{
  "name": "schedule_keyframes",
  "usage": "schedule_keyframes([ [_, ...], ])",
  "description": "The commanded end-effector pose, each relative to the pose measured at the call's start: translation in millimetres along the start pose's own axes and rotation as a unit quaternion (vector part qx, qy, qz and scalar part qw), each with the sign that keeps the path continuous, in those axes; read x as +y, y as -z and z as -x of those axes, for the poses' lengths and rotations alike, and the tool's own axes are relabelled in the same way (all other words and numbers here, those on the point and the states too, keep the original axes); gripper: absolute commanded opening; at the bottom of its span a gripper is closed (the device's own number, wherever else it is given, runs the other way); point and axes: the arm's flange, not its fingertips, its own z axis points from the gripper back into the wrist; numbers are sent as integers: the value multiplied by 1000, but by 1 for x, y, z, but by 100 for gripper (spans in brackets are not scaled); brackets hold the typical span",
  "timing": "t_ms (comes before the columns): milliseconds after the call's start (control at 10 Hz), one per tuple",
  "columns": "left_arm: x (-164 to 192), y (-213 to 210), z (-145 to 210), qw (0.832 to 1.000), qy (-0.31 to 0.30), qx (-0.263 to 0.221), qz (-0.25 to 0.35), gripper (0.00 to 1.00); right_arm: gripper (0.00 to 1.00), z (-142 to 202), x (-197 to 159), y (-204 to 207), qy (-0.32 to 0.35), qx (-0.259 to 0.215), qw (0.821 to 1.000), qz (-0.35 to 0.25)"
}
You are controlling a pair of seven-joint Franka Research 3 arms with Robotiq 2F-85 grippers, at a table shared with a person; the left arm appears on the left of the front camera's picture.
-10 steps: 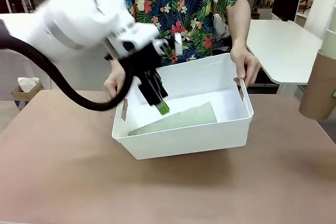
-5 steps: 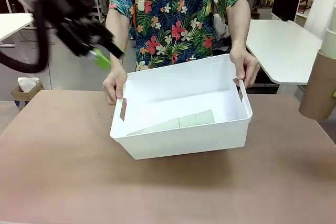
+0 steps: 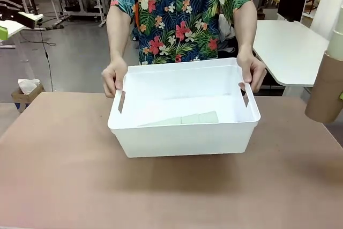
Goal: Stack the cups and store them in the basket.
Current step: Place the stack of Reusable plastic cups into the Pantry Basket.
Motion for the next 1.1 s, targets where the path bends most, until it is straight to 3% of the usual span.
schedule_keyframes([
  [0,15,13,2,999,21,-10,-27,100,86,-5,1,1,-11,2,1000,-1],
  [100,0,0,0,1000,0,0,0,100,86,-5,1,1,-11,2,1000,-1],
  [1000,0,0,0,1000,0,0,0,100,86,-5,1,1,-11,2,1000,-1],
])
